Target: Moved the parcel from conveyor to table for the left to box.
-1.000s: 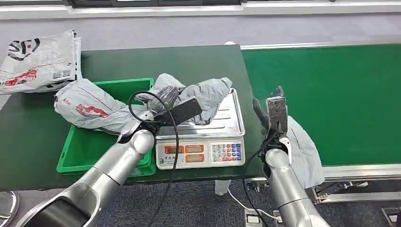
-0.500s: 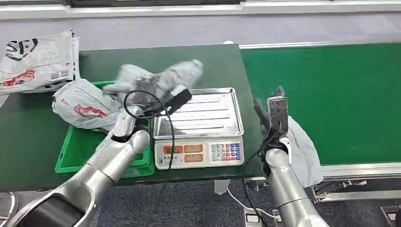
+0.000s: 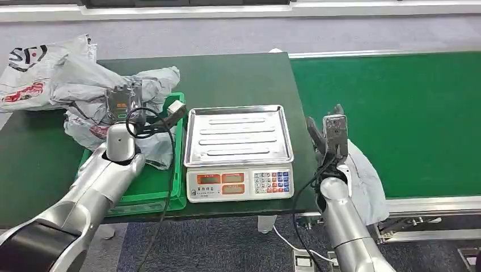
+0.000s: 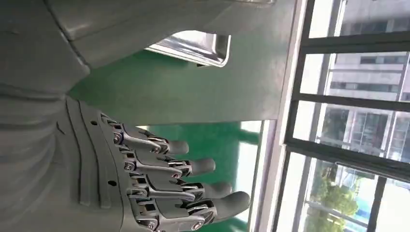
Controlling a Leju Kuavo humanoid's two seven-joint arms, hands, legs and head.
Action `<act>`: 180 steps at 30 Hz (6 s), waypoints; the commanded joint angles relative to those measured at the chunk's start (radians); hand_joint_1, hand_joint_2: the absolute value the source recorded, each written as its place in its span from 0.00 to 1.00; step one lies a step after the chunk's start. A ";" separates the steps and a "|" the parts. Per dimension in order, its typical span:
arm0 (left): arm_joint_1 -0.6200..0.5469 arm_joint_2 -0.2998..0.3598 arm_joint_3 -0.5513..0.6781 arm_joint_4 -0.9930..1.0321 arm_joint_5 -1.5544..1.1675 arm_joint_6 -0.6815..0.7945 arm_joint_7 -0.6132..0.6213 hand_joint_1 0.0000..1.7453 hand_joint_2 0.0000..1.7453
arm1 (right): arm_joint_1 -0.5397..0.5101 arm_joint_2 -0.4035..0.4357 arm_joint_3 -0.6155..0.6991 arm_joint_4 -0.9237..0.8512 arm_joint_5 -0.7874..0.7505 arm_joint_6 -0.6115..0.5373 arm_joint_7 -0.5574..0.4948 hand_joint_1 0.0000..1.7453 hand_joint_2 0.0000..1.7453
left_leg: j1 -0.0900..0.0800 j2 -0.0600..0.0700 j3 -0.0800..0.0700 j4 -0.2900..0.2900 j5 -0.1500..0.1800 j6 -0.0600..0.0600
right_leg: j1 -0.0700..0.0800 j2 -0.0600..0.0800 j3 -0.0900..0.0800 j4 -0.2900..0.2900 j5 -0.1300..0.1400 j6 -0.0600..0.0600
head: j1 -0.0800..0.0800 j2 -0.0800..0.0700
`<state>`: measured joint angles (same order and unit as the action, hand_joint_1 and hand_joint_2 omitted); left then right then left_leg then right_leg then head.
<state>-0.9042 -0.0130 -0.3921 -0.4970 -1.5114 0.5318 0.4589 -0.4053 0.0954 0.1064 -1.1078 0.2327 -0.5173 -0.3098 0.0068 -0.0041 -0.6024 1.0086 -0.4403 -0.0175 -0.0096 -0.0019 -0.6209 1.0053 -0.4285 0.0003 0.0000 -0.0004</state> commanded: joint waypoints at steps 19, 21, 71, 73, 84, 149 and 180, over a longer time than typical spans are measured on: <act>-0.002 -0.019 0.318 0.182 0.057 -0.462 -0.113 0.00 1.00 | -0.076 -0.011 -0.046 0.126 -0.019 0.033 -0.010 0.00 1.00 | 0.000 0.000 0.002 0.000 0.000 0.000 | 0.002 0.000 0.002 -0.001 0.000 0.000 | 0.000 0.000; 0.010 -0.033 0.346 0.155 0.088 -0.346 -0.142 0.00 1.00 | -0.040 -0.024 -0.049 0.091 -0.024 0.029 -0.003 0.00 1.00 | 0.001 0.000 0.003 -0.001 0.000 0.000 | 0.002 -0.001 0.003 -0.002 0.000 0.000 | 0.000 0.000; 0.244 -0.212 0.099 -0.184 1.545 -0.432 -0.798 0.00 1.00 | 0.073 0.016 -0.395 0.158 0.985 -0.181 0.330 0.00 1.00 | -0.002 -0.003 0.003 -0.002 -0.002 0.002 | -0.001 -0.003 0.004 -0.004 -0.002 0.001 | 0.000 0.000; 0.244 -0.204 0.102 -0.189 1.542 -0.425 -0.804 0.00 1.00 | 0.046 0.010 -0.405 0.228 1.047 -0.181 0.406 0.00 1.00 | -0.002 -0.001 0.003 -0.002 -0.003 0.002 | -0.001 -0.001 0.003 -0.003 -0.001 0.001 | 0.000 0.000; 0.235 -0.193 0.116 -0.208 1.546 -0.419 -0.793 0.00 1.00 | -0.018 -0.043 -0.381 0.453 1.142 -0.181 0.562 0.00 1.00 | -0.001 0.001 0.003 -0.002 -0.003 0.002 | 0.000 0.001 0.003 -0.004 -0.001 0.002 | 0.000 0.000; 0.288 -0.172 0.119 -0.309 1.508 -0.369 -0.810 0.00 1.00 | -0.044 -0.207 -0.032 -0.313 0.330 -0.169 0.134 1.00 1.00 | -0.002 0.008 0.016 0.000 -0.016 0.002 | -0.001 0.006 0.015 -0.002 -0.011 0.001 | 0.000 0.000; 0.189 -0.202 0.094 -0.258 1.609 -0.238 -0.841 0.00 1.00 | -0.385 0.100 0.418 0.579 0.375 0.301 0.432 1.00 1.00 | 0.001 0.005 0.013 0.000 -0.012 0.001 | 0.001 0.004 0.012 -0.001 -0.009 0.001 | 0.000 0.000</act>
<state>-0.6419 -0.2270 -0.2396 -0.8369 0.0843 0.2922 -0.3872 -0.6943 0.1431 0.4177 -0.8006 0.5966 -0.3115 0.0825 0.0070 -0.0004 -0.5913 1.0090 -0.4517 -0.0168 -0.0090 0.0007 -0.6100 1.0045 -0.4376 0.0017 0.0004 0.0000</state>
